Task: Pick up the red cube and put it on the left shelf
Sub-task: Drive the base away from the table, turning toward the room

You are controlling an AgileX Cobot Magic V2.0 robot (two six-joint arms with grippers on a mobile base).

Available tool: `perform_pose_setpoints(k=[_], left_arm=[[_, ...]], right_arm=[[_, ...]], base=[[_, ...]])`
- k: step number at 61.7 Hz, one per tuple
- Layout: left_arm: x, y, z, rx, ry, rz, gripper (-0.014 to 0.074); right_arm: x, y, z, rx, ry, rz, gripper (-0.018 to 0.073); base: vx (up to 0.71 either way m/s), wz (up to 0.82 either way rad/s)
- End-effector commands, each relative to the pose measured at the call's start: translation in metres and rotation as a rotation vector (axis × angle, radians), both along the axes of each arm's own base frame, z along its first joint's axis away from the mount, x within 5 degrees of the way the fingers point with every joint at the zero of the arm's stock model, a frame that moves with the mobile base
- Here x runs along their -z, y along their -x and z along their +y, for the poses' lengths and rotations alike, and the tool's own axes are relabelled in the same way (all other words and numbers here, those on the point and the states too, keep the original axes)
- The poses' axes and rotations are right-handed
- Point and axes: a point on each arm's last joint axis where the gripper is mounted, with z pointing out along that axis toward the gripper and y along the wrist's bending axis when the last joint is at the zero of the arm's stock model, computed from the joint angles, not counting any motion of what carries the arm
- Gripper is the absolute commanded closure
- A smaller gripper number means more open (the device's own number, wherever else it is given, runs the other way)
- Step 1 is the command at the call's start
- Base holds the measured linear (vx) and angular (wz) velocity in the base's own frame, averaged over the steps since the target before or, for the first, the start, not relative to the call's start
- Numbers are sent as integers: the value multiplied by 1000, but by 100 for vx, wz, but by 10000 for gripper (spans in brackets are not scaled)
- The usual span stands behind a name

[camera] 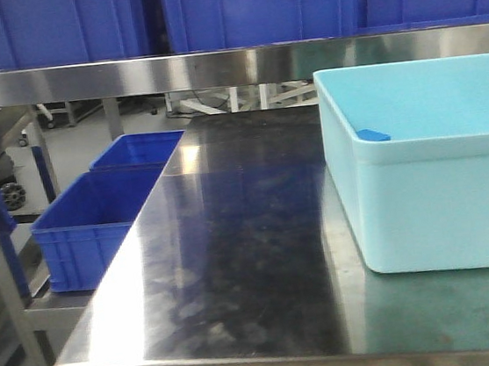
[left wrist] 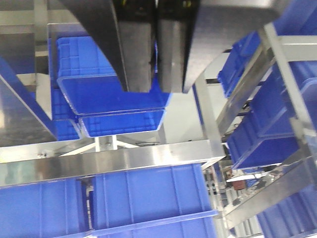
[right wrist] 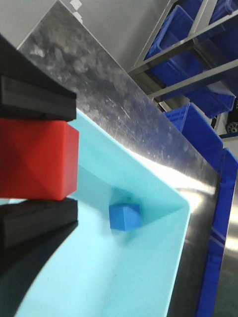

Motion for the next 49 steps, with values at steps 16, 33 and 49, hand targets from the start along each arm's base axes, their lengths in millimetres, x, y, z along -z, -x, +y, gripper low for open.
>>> perform_pose_setpoints(k=[16, 33, 49], left_arm=[[-1, 0, 0, 6, 5, -69, 491], [-1, 0, 0, 6, 5, -69, 491], [-1, 0, 0, 6, 5, -69, 491]], right_arm=[[-18, -2, 0, 5, -49, -112, 501], [-18, -2, 0, 5, -49, -112, 501], [-18, -2, 0, 5, -49, -112, 501]], base=[[-8, 24], [-11, 30], [-11, 41]])
